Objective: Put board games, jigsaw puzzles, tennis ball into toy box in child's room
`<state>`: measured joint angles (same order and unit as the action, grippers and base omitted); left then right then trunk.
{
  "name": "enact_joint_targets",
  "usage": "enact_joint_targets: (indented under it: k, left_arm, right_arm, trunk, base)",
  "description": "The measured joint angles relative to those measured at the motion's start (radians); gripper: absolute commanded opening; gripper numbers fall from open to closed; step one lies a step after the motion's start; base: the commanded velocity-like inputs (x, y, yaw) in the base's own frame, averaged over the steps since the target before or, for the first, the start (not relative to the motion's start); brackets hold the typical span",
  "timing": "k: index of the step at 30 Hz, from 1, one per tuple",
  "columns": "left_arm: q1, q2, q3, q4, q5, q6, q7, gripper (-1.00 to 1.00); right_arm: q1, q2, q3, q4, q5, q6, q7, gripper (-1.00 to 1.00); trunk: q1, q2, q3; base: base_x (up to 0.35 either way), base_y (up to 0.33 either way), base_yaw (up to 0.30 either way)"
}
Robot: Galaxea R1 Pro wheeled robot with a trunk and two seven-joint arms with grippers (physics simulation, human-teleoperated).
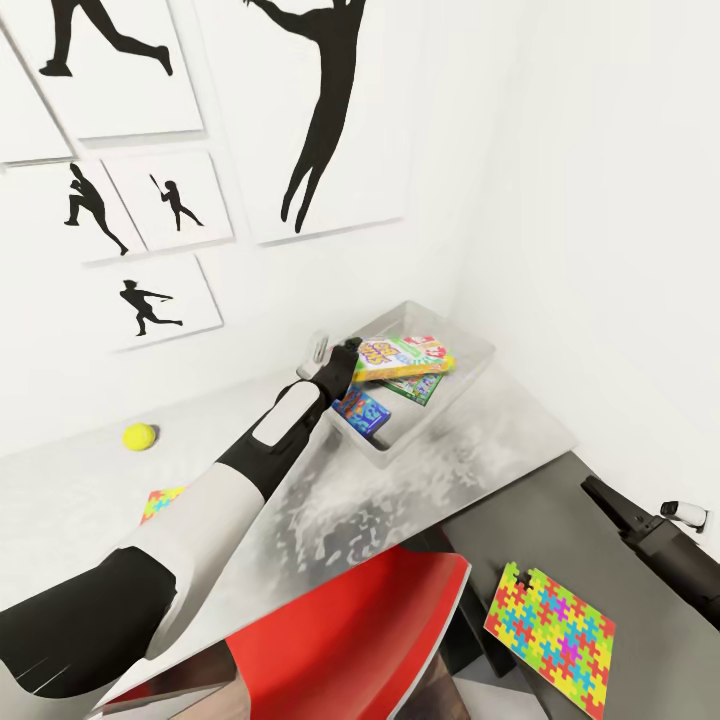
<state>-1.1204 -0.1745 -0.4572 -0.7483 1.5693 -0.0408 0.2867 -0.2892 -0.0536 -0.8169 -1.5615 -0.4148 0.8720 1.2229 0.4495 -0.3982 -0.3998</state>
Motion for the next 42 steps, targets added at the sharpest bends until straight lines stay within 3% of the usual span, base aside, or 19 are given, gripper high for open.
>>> enact_joint_targets:
  k: [17, 24, 30, 31, 35, 39, 42]
  left_arm:
    - [0.002, 0.000, 0.000, -0.095, 0.001, 0.008, 0.028, 1.00]
    - [0.016, 0.000, 0.002, -0.238, 0.004, 0.017, 0.162, 1.00]
    - [0.084, 0.000, 0.009, -0.451, 0.004, 0.034, 0.312, 1.00]
    - [0.095, 0.009, 0.011, -0.490, 0.004, 0.036, 0.337, 1.00]
    - [0.129, 0.084, 0.037, -0.605, 0.005, 0.038, 0.407, 1.00]
    - [0.147, 0.148, 0.110, -0.654, 0.014, 0.061, 0.422, 1.00]
    - [0.152, 0.173, 0.177, -0.662, 0.015, 0.137, 0.424, 1.00]
  right_arm:
    - [0.000, 0.001, 0.001, 0.000, 0.004, -0.001, 0.000, 1.00]
    - [0.000, 0.000, 0.001, 0.000, 0.005, -0.001, 0.000, 1.00]
    - [0.000, 0.001, 0.001, 0.000, 0.006, -0.001, 0.000, 1.00]
    - [0.000, 0.001, 0.001, 0.000, 0.006, -0.001, 0.000, 1.00]
    - [0.000, 0.001, 0.001, 0.000, 0.006, -0.001, 0.000, 1.00]
    - [0.000, 0.001, 0.001, 0.000, 0.006, -0.001, 0.000, 1.00]
    - [0.000, 0.001, 0.002, 0.000, 0.007, -0.001, 0.000, 1.00]
  trunk:
    - [0.000, 0.000, 0.000]
    - [0.000, 0.000, 0.000]
    - [0.000, 0.000, 0.000]
    - [0.000, 0.000, 0.000]
    - [0.000, 0.000, 0.000]
    - [0.000, 0.000, 0.000]
    - [0.000, 0.000, 0.000]
  base:
    - [0.000, 0.000, 0.000]
    - [0.000, 0.000, 0.000]
    - [0.000, 0.000, 0.000]
    - [0.000, 0.000, 0.000]
    - [0.000, 0.000, 0.000]
    - [0.000, 0.000, 0.000]
    - [0.000, 0.000, 0.000]
